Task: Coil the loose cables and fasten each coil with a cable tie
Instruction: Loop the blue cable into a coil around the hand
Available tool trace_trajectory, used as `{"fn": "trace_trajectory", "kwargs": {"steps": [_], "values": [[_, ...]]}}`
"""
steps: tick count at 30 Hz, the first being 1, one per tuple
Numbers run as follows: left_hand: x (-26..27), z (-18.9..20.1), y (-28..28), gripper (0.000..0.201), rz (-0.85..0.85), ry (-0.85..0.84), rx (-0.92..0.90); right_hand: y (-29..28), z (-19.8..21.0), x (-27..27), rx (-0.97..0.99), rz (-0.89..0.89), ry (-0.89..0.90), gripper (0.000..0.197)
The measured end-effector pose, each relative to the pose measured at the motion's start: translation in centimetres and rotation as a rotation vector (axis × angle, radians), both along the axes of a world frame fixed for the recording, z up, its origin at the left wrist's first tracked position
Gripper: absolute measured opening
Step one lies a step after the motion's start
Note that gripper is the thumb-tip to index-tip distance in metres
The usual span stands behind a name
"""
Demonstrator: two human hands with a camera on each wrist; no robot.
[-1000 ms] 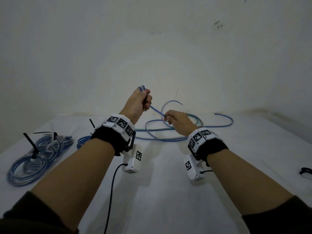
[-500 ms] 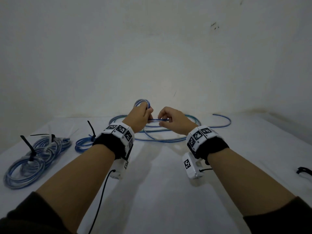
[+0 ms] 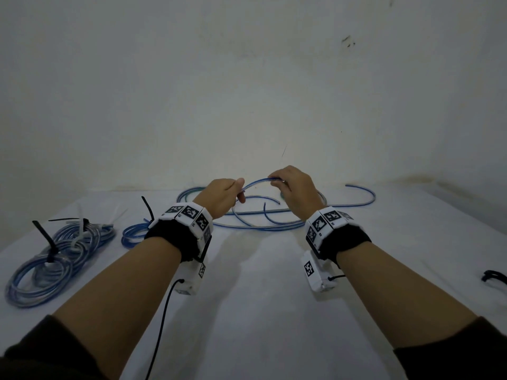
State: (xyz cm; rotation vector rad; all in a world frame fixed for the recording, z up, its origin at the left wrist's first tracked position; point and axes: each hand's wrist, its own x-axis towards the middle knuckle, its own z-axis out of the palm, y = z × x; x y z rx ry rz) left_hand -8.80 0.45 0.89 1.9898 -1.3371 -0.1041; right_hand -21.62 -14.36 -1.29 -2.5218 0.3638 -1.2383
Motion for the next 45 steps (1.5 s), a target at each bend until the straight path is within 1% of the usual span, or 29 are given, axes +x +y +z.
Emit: {"fn": "trace_trajectory", "kwargs": {"steps": [2,4,7,11,13,15,16,17,18,21,23,25,26,28,29,30,33,35,38,41,43,45], "values": [[-0.2,0.1,0.1,0.055,-0.014,0.03,-0.005,0.2,0.2,0.0,0.063,-0.004,0.002,0.014],[-0.1,0.1,0.2,0.052,-0.036,-0.046,0.027,0.2,0.3,0.0,0.085,-0.004,0.011,0.01],[0.1,0.2,0.3,0.052,-0.047,-0.112,0.039,0.0,0.5,0.0,0.039,0.027,0.013,0.01],[0.2,0.4,0.4,0.057,-0.053,-0.143,0.002,-0.7,0.6,0.2,-0.003,0.072,0.111,0.017],[0.6,0.5,0.6,0.056,-0.074,-0.151,-0.014,-0.7,0.4,0.3,-0.034,0.036,0.165,0.02],[0.7,0.8,1.0,0.051,-0.098,-0.157,-0.014,-0.5,0.4,0.2,-0.023,-0.045,0.226,0.021],[0.7,0.8,1.1,0.049,-0.101,-0.143,-0.015,-0.4,0.4,0.2,-0.008,-0.05,0.236,0.021],[0.7,0.9,1.0,0.048,-0.103,-0.104,-0.024,-0.4,0.4,0.2,0.01,-0.026,0.237,0.02],[0.7,0.8,0.9,0.047,-0.115,-0.029,-0.041,-0.2,0.5,0.1,0.042,0.015,0.236,0.02],[0.8,0.6,0.6,0.043,-0.171,0.27,-0.105,0.2,0.6,0.0,0.165,0.126,0.244,0.019],[0.7,0.6,0.6,0.042,-0.172,0.404,-0.132,0.3,0.5,0.0,0.166,0.146,0.266,0.02],[0.6,0.8,0.8,0.043,-0.172,0.434,-0.141,0.4,0.4,0.0,0.163,0.153,0.289,0.022],[0.6,0.9,0.8,0.045,-0.161,0.398,-0.131,0.3,0.3,0.0,0.189,0.154,0.293,0.023],[0.8,0.9,1.0,0.047,-0.127,0.25,-0.08,0.3,0.4,0.0,0.257,0.159,0.279,0.025],[0.9,0.9,1.1,0.046,-0.126,0.215,-0.059,0.4,0.5,-0.1,0.277,0.164,0.264,0.026],[0.9,0.9,1.1,0.045,-0.138,0.247,-0.058,0.5,0.6,-0.2,0.292,0.17,0.244,0.028],[0.6,1.0,1.1,0.042,-0.153,0.449,-0.139,0.6,0.7,-0.3,0.341,0.193,0.182,0.028],[0.4,1.1,1.0,0.044,-0.139,0.558,-0.22,0.4,0.4,-0.5,0.365,0.193,0.173,0.022],[0.8,1.6,1.2,0.045,-0.089,0.696,-0.354,-0.3,-0.4,-1.1,0.397,0.154,0.174,0.003],[1.5,2.1,1.3,0.041,-0.062,0.819,-0.413,-1.4,-1.2,-1.5,0.369,0.013,0.169,0.014],[1.9,2.0,1.3,0.036,-0.075,0.906,-0.444,-2.2,-1.6,-1.7,0.31,-0.092,0.14,0.015],[2.2,1.9,1.2,0.033,-0.096,0.949,-0.465,-2.9,-2.0,-1.9,0.216,-0.203,0.136,0.017]]}}
